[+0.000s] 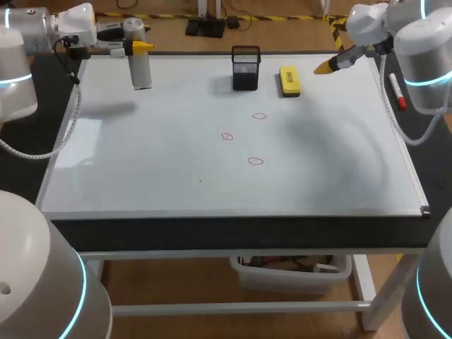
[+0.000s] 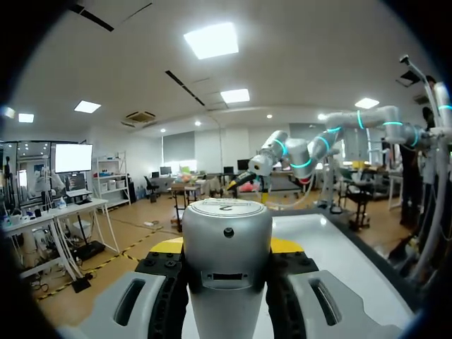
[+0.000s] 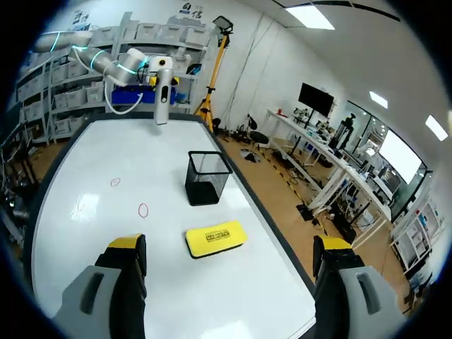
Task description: Pick up the inspection probe, press it on each red-marked spot on the whiteboard one by one, put down the probe, pick up the eraser, and wipe off all the red marks.
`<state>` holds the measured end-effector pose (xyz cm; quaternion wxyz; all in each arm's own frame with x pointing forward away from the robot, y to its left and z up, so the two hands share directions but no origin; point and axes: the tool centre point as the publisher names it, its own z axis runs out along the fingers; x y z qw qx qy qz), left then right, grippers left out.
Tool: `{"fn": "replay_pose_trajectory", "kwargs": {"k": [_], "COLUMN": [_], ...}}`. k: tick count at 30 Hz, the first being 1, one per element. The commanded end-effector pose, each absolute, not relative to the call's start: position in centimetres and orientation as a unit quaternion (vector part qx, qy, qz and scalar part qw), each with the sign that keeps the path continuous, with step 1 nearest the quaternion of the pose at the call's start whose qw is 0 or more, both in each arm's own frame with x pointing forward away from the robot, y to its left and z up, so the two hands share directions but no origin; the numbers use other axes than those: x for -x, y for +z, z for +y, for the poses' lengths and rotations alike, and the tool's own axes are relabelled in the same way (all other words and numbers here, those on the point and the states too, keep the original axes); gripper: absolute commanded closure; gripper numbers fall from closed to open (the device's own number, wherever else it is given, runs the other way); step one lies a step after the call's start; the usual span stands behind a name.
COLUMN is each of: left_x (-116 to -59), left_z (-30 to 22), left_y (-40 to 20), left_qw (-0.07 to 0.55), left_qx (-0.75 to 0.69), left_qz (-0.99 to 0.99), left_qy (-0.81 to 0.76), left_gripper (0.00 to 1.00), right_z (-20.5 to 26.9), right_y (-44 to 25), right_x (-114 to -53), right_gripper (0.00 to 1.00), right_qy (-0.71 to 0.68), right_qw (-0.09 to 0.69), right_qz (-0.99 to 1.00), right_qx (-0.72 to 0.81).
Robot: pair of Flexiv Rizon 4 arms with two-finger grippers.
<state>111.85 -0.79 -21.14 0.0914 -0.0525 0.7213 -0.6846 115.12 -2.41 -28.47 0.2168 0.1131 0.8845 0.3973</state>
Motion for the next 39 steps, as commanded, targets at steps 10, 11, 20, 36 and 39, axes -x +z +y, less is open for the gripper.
{"fn": "replay_pose_trajectory", "kwargs": {"k": [10, 11, 20, 36, 39], "left_x": [-111.4, -111.4, -111.4, -111.4, -111.4], "left_z": [-0.9, -0.9, -0.9, -0.9, -0.9], "left_y": [-20.9, -20.9, -20.9, -20.9, -20.9], "left_qw": [0.109, 0.109, 0.109, 0.109, 0.109], "left_qx": [0.067, 0.067, 0.067, 0.067, 0.067], "left_qz": [0.72, 0.72, 0.72, 0.72, 0.72], "left_qy": [-0.682, -0.682, -0.682, -0.682, -0.682], "left_gripper": [1.0, 1.0, 1.0, 1.0, 1.0], "right_z": [-1.5, -1.5, -1.7, -2.0, -2.7], "right_y": [-30.6, -30.6, -30.9, -31.0, -31.1], "right_x": [-117.0, -117.0, -116.7, -116.8, -117.1], "right_gripper": [0.0, 0.0, 0.0, 0.0, 0.0], "right_qy": [0.074, 0.055, 0.027, 0.029, 0.05], "right_qw": [0.048, 0.048, 0.011, 0.01, 0.012], "right_qz": [0.974, 0.971, 0.969, 0.969, 0.962], "right_qx": [0.209, 0.226, 0.243, 0.247, 0.269]}}
